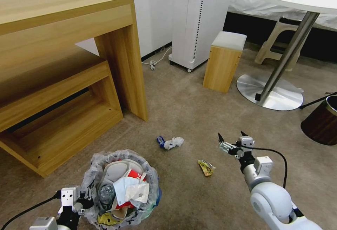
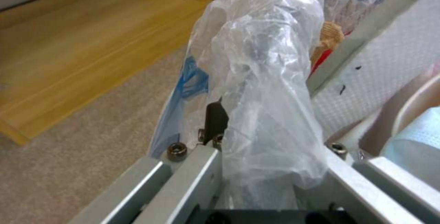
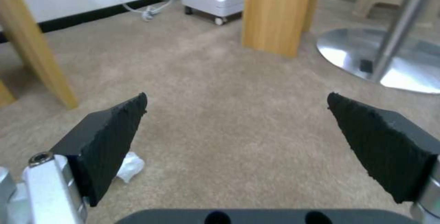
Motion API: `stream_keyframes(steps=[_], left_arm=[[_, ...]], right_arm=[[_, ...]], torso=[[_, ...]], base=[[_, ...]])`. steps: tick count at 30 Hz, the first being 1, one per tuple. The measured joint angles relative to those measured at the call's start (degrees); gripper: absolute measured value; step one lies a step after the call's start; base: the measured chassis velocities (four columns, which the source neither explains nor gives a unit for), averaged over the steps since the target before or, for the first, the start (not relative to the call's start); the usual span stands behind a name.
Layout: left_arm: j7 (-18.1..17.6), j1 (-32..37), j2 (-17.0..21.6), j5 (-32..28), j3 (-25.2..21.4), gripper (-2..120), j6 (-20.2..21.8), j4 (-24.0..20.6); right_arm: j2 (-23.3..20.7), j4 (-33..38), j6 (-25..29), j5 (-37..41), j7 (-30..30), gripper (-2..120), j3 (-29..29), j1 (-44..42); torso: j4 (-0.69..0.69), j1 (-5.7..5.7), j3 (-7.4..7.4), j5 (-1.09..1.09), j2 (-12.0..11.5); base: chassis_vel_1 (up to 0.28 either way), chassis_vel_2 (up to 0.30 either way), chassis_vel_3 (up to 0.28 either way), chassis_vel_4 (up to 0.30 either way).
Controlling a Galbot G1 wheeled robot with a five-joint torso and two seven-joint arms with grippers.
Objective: Pick up the trash bin and place the garbage on the floor into it.
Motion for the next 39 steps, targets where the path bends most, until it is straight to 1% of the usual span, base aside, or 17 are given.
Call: stream_keyframes(steps=[2,6,10,13,14,15,16,17,18,20,21,24,28,29,30,32,39], left_arm=[[-0.2,0.0,0.2,0.4,0.0,2,0.0,0.0],[-0.9,0.0,0.9,0.9,-0.5,2,0.0,0.4],[-1.3,-0.2,1.1,0.9,-0.5,2,0.0,0.6],[-1.8,-0.8,1.2,0.9,-0.2,2,0.0,1.0],[-1.8,-0.8,1.2,0.9,-0.2,2,0.0,1.0],[-1.8,-0.9,1.2,0.9,0.1,2,0.0,1.1],[-1.8,-0.9,1.2,0.9,0.5,2,0.0,1.3],[-1.8,-0.9,1.1,0.9,0.7,2,0.1,1.4],[-1.8,-0.9,1.1,0.9,0.7,2,0.1,1.4],[-2.0,-1.0,1.3,1.1,1.2,2,0.1,1.8],[-2.0,-1.0,1.3,1.1,1.2,2,0.1,1.8],[-2.4,-1.0,1.7,1.2,1.4,2,0.2,1.9],[-2.5,-1.0,1.7,1.3,1.7,2,0.3,1.9],[-2.6,-1.1,1.6,1.4,2.0,2,0.3,1.9],[-2.7,-1.2,1.4,1.5,2.2,2,0.3,1.9],[-3.0,-1.2,1.2,1.7,2.5,2,0.3,1.9],[-3.4,-1.2,1.4,1.5,2.3,2,0.3,1.6]], right_arm=[[0.0,-0.4,0.1,0.0,-0.1,100,0.6,-0.3],[-1.7,-1.2,0.2,-0.5,0.0,100,1.3,-0.9],[-2.1,-2.2,2.2,-0.2,0.0,100,1.2,-0.5],[0.3,-3.0,7.0,-0.6,-0.5,100,0.8,-0.2],[0.3,-3.0,7.0,-0.6,-0.5,100,0.8,-0.2],[2.4,-3.1,9.1,-1.0,-0.8,100,0.9,-0.1],[4.9,-2.8,10.3,-0.8,-1.0,100,1.1,-0.1],[6.3,-2.5,11.0,-0.6,-1.0,100,1.2,-0.2],[6.3,-2.5,11.0,-0.6,-1.0,100,1.2,-0.2],[8.5,-2.0,12.6,-1.8,-1.6,100,1.5,-0.6],[8.5,-2.0,12.6,-1.8,-1.6,100,1.5,-0.6],[9.0,-2.5,16.1,-4.6,-2.6,100,1.5,-1.0],[9.4,-2.5,17.2,-5.1,-3.0,100,1.6,-1.2],[10.4,-2.5,19.0,-5.3,-3.2,100,1.7,-1.4],[11.0,-2.4,19.6,-6.1,-3.4,100,1.8,-1.7],[13.5,-0.8,21.7,-11.1,-4.5,100,2.9,-3.3],[16.7,2.3,23.4,-15.8,-5.6,100,3.8,-7.3]], torso=[[0.0,0.0,0.0,0.0,0.0],[0.0,0.0,0.0,-0.01,0.0],[0.0,0.0,0.01,-0.01,0.0],[0.0,0.0,0.0,0.0,0.0],[0.0,0.0,0.0,0.0,0.0],[0.0,0.0,0.0,-0.01,0.0],[-0.01,0.0,0.01,0.01,0.0],[-0.01,0.0,0.01,0.02,0.0],[-0.01,0.0,0.01,0.02,0.0],[0.0,0.0,0.0,-0.02,0.0],[0.0,0.0,0.0,-0.02,0.0],[-0.01,0.0,0.0,-0.01,0.0],[0.0,0.0,0.0,0.0,0.0],[0.0,0.0,0.0,-0.02,0.0],[0.0,0.0,0.0,0.0,0.0],[0.01,0.0,0.0,-0.02,0.0],[-0.01,0.0,0.0,-0.01,0.0]], base=[[0.0,0.0,0.0,0.0],[0.0,0.0,0.0,0.0],[0.0,0.0,0.0,0.0],[0.0,0.0,0.0,0.0],[0.0,0.0,0.0,0.0],[0.0,0.0,0.0,0.0],[0.0,0.0,0.0,0.0],[0.0,0.0,0.0,0.0],[0.0,0.0,0.0,0.0],[0.0,0.0,0.0,0.0],[0.0,0.0,0.0,0.0],[0.0,0.0,0.0,0.0],[0.0,0.0,0.0,0.0],[0.0,0.0,0.0,0.0],[0.0,0.0,0.0,0.0],[-0.055,0.045,0.031,-0.043],[-0.059,0.052,0.061,-0.053]])
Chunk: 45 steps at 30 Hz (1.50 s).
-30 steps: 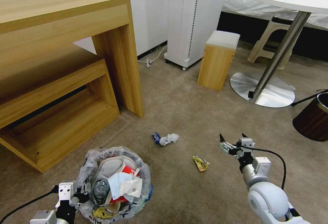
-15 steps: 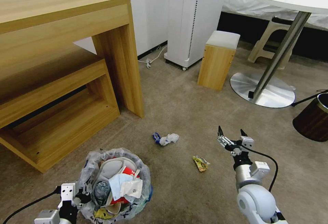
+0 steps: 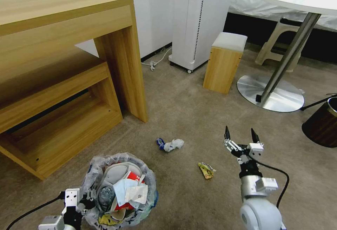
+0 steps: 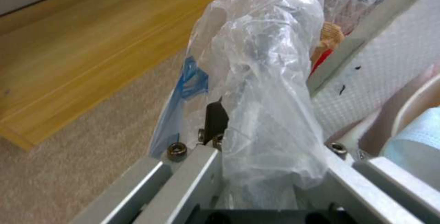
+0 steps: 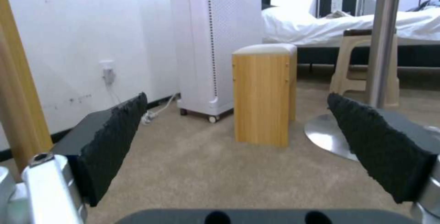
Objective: Pick up the trash bin and place the garbage on the floor into it.
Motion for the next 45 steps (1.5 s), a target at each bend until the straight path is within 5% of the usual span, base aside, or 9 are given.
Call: stream_keyframes(steps=[13,29,33,37,41,45], left_arm=[[-0.1,0.4,0.1,0.0,0.1,2,-0.1,-0.3],[-0.5,0.1,-0.2,0.7,0.7,2,-0.2,0.4],[-0.5,0.2,-0.1,0.5,0.3,2,-0.2,0.4],[-0.6,0.8,0.0,0.4,0.0,2,-0.3,0.2],[-0.7,0.9,-0.1,0.4,-0.1,2,-0.3,0.0],[-0.6,0.9,-0.4,0.4,-0.3,2,-0.3,0.2]], right_arm=[[1.0,-0.5,1.7,-1.4,-0.8,100,0.2,-0.9],[-0.1,-4.2,3.7,-1.9,-0.5,100,0.0,0.2],[-2.1,-3.8,-1.4,-1.6,0.1,100,0.0,-0.4],[-13.2,-4.9,-13.1,1.3,1.5,100,-2.5,-0.5],[-21.0,-6.5,-18.2,5.2,4.9,100,-6.4,0.5],[-28.5,-9.1,-25.6,12.9,12.6,100,-17.7,4.5]], torso=[[0.02,0.0,-0.01,0.01,0.0],[0.0,0.01,0.01,0.05,0.0],[0.0,0.02,0.02,0.05,0.0],[0.01,0.01,-0.01,0.05,0.0],[0.02,0.0,-0.02,-0.02,0.0],[-0.01,0.01,0.0,0.04,0.0]], base=[[-0.038,0.038,0.043,-0.043],[-0.232,0.224,0.217,-0.22],[-0.154,0.15,0.141,-0.164],[0.002,-0.015,-0.006,-0.008],[0.066,-0.038,-0.051,0.049],[0.007,-0.007,-0.006,0.014]])
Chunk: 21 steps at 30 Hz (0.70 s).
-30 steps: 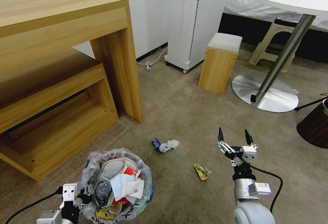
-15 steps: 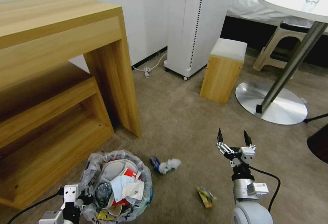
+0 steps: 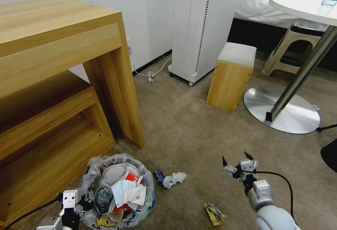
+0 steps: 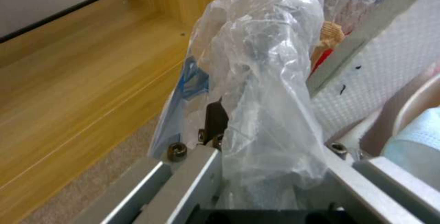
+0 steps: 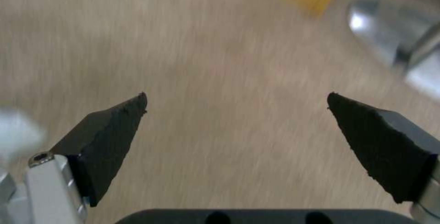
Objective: Pick up the trash bin and place the garbage on the floor into it.
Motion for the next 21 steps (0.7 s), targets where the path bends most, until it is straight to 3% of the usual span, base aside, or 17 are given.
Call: stream_keyframes(steps=[2,4,5,6,7,10,16,21], left_arm=[[0.0,0.1,0.0,0.0,-0.2,2,0.0,0.0],[0.0,0.3,0.0,0.0,-0.8,2,0.0,0.1],[0.0,0.3,0.0,0.0,-0.8,2,0.0,0.1],[-0.1,0.4,0.1,0.0,-1.1,2,0.0,0.1],[-0.1,0.4,0.1,0.0,-1.1,2,0.0,0.1],[-0.4,0.3,-0.1,-0.4,-1.7,2,0.1,0.1],[-0.6,0.0,-0.9,0.1,-1.2,2,0.1,1.3],[-0.9,-0.5,-1.3,0.3,-0.8,2,0.1,2.3]], right_arm=[[-1.3,0.2,-2.9,2.8,2.1,100,-2.7,1.4],[-5.0,2.3,-11.9,10.6,6.6,100,-9.9,5.3],[-5.0,2.3,-11.9,10.6,6.6,100,-9.9,5.3],[-7.2,4.1,-17.2,15.3,8.8,100,-12.5,8.1],[-7.2,4.1,-17.2,15.3,8.8,100,-12.5,8.1],[-13.3,8.8,-29.9,28.6,10.0,100,-16.4,15.5],[-18.2,10.3,-32.7,32.1,5.4,100,-19.1,22.5],[-19.7,9.6,-32.5,32.8,6.2,100,-23.3,24.1]], torso=[[0.01,0.0,0.0,-0.01,0.0],[-0.01,0.0,0.0,0.02,0.0],[-0.01,0.0,0.0,0.02,0.0],[0.03,-0.01,-0.01,0.0,0.0],[0.03,-0.01,-0.01,0.0,0.0],[0.03,0.0,0.0,-0.03,0.0],[0.02,0.0,0.0,-0.03,0.0],[0.02,0.0,0.0,-0.03,0.0]], base=[[0.0,0.0,0.0,0.0],[0.0,0.0,0.0,0.0],[0.0,0.0,0.0,0.0],[0.0,0.0,0.0,0.0],[0.0,0.0,0.0,0.0],[0.0,0.0,0.0,0.0],[0.0,0.0,0.0,0.0],[0.0,0.0,0.0,0.0]])
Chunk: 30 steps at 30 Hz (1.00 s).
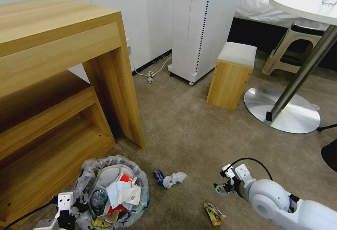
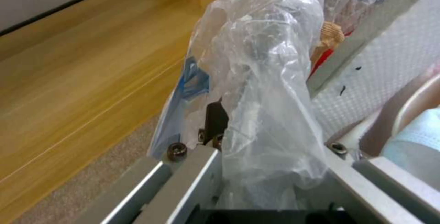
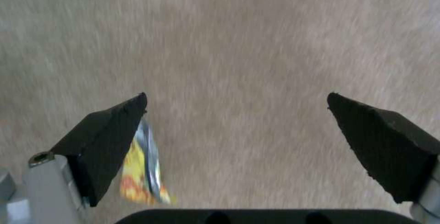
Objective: Pick up the trash bin and place the garbage on the floor into it.
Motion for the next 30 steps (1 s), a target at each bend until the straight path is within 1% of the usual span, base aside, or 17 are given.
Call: stream_keyframes(steps=[2,5,6,9,10,11,13,15,17,22,30], left_arm=[[-0.1,-0.1,0.0,0.0,0.0,2,0.0,0.1],[-0.3,-0.3,0.1,0.0,0.2,2,0.0,0.5],[-0.3,-0.3,0.1,0.0,0.2,2,0.0,0.5],[-0.3,-0.3,0.0,0.1,0.7,2,0.0,1.0],[-0.3,-0.3,0.0,0.1,0.7,2,0.0,1.0],[-0.4,-0.4,-0.1,0.2,0.9,2,0.0,1.2],[-0.6,-0.4,-0.2,0.4,1.2,2,0.0,1.3],[-0.6,-0.4,-0.2,0.5,1.2,2,0.0,1.3],[-0.7,-0.2,-0.1,0.5,1.0,2,0.0,1.3],[-0.5,-0.1,-0.1,0.6,0.8,2,0.1,1.3],[-0.3,0.0,-0.5,1.1,1.0,2,-0.2,1.8]], right_arm=[[-0.1,-0.5,0.1,0.1,0.7,100,-0.7,-0.5],[0.9,-2.1,0.3,0.3,4.4,100,-2.6,-3.0],[0.9,-2.1,0.3,0.3,4.4,100,-2.6,-3.0],[3.6,-4.3,0.5,0.0,6.3,100,-2.9,-4.7],[3.6,-4.3,0.5,0.0,6.3,100,-2.9,-4.7],[4.4,-5.2,0.6,-0.9,5.8,100,-2.9,-5.3],[6.2,-7.7,1.0,-2.8,2.7,100,-2.3,-6.4],[6.6,-8.1,1.1,-3.0,2.2,100,-2.2,-6.5],[8.7,-9.9,1.3,-4.0,0.1,100,-1.8,-7.1],[10.5,-11.6,1.6,-5.1,-0.8,100,-2.4,-6.5],[11.9,-12.8,2.1,-5.8,-0.8,100,-3.3,-5.7]], torso=[[-0.01,0.0,0.0,-0.01,0.0],[-0.03,0.0,0.0,0.0,0.0],[-0.03,0.0,0.0,0.0,0.0],[-0.01,0.0,0.0,0.01,0.0],[-0.01,0.0,0.0,0.01,0.0],[0.0,0.0,-0.01,0.01,0.0],[-0.01,0.0,0.0,0.01,0.0],[-0.01,0.0,-0.01,0.01,0.0],[-0.01,0.0,-0.01,0.01,0.0],[-0.01,0.0,-0.01,0.0,0.0],[0.0,0.0,-0.01,0.01,0.0]], base=[[0.0,0.0,0.0,0.0],[0.0,0.0,0.0,0.0],[0.0,0.0,0.0,0.0],[0.0,0.0,0.0,0.0],[0.0,0.0,0.0,0.0],[0.0,0.0,0.0,0.0],[0.0,0.0,0.0,0.0],[0.0,0.0,0.0,0.0],[0.0,0.0,0.0,0.0],[0.0,0.0,0.0,0.0],[0.0,0.0,0.0,0.0]])
